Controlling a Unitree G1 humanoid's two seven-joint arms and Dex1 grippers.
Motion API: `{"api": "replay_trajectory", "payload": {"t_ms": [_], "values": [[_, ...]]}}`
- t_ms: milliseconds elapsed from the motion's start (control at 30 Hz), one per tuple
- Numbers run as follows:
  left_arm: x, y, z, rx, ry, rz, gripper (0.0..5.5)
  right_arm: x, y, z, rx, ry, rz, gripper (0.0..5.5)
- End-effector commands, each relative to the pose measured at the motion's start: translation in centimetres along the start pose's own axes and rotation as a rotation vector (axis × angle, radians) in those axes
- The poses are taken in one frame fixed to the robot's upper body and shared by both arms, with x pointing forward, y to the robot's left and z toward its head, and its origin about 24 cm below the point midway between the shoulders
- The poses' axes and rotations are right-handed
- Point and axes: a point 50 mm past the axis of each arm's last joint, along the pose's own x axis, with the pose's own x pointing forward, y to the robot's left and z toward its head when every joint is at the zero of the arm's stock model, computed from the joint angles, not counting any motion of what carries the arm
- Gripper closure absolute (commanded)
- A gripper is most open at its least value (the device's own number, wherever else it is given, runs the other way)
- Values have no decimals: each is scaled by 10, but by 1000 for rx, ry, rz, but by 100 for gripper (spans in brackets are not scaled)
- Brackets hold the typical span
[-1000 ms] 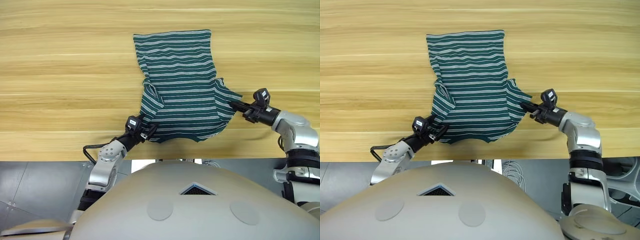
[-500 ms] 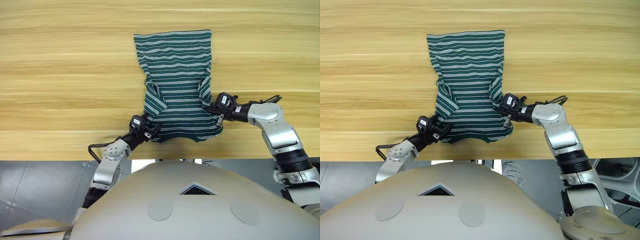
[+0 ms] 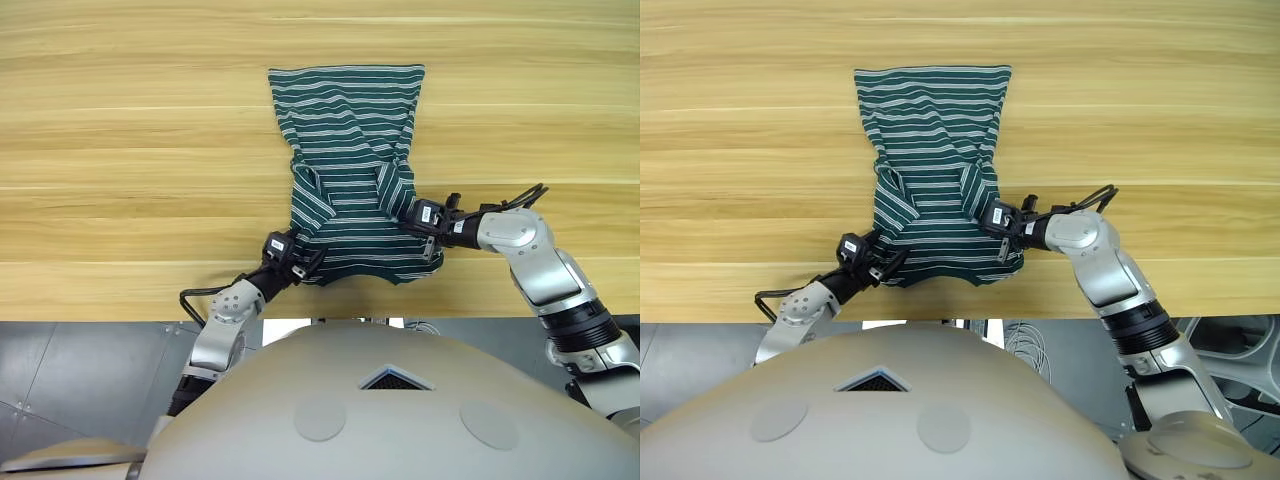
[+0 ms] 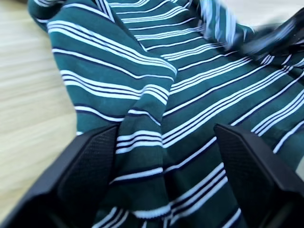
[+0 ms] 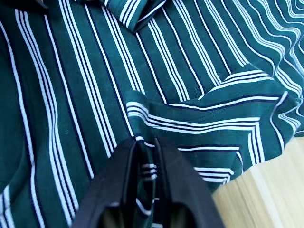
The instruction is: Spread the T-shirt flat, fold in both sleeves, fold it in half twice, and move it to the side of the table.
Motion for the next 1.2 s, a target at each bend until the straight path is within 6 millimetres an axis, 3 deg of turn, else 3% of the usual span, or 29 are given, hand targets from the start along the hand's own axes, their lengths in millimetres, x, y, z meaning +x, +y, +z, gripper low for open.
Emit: {"api": "replay_trajectory", "payload": {"t_ms": [33, 67, 167, 233, 367, 467, 567, 667, 800, 900, 1033, 1133, 1200], "values": [[-10, -1, -12, -5, 73, 17, 193, -9, -1, 8, 1, -44, 14, 422], [-13, 0, -14, -4, 83, 20, 193, -12, -1, 10, 4, -59, 19, 396], [-24, 4, -21, 12, 130, 35, 193, -23, -3, 14, 15, -105, 31, 396], [-32, 11, -25, 33, 163, 52, 193, -38, -15, 13, 35, -143, 0, 396], [-39, 15, -15, 57, 133, 62, 193, -61, -37, -21, 38, -183, -58, 396], [-39, 19, 28, 86, -89, 39, 193, -71, -52, -47, 6, -247, -145, 396], [-47, 24, 81, 67, -351, -23, 193, -77, -67, -58, -43, -332, -289, 396], [-55, 22, 97, 66, -427, -85, 193, -75, -71, -67, -107, -320, -327, 396], [-74, 16, 97, 210, -397, -186, 193, -74, -60, -72, -393, -242, -289, 396], [-94, 46, 94, 429, -297, -150, 177, -71, -47, -79, -480, -214, -159, 363], [-115, 98, 67, 866, 70, -138, 109, -64, -35, -84, -539, -177, 35, 290], [-112, 108, 47, 1036, 214, -252, 77, -55, -29, -80, -597, -202, 119, 253], [-107, 110, 42, 1096, 220, -308, 77, -53, -27, -80, -621, -190, 182, 253]]}}
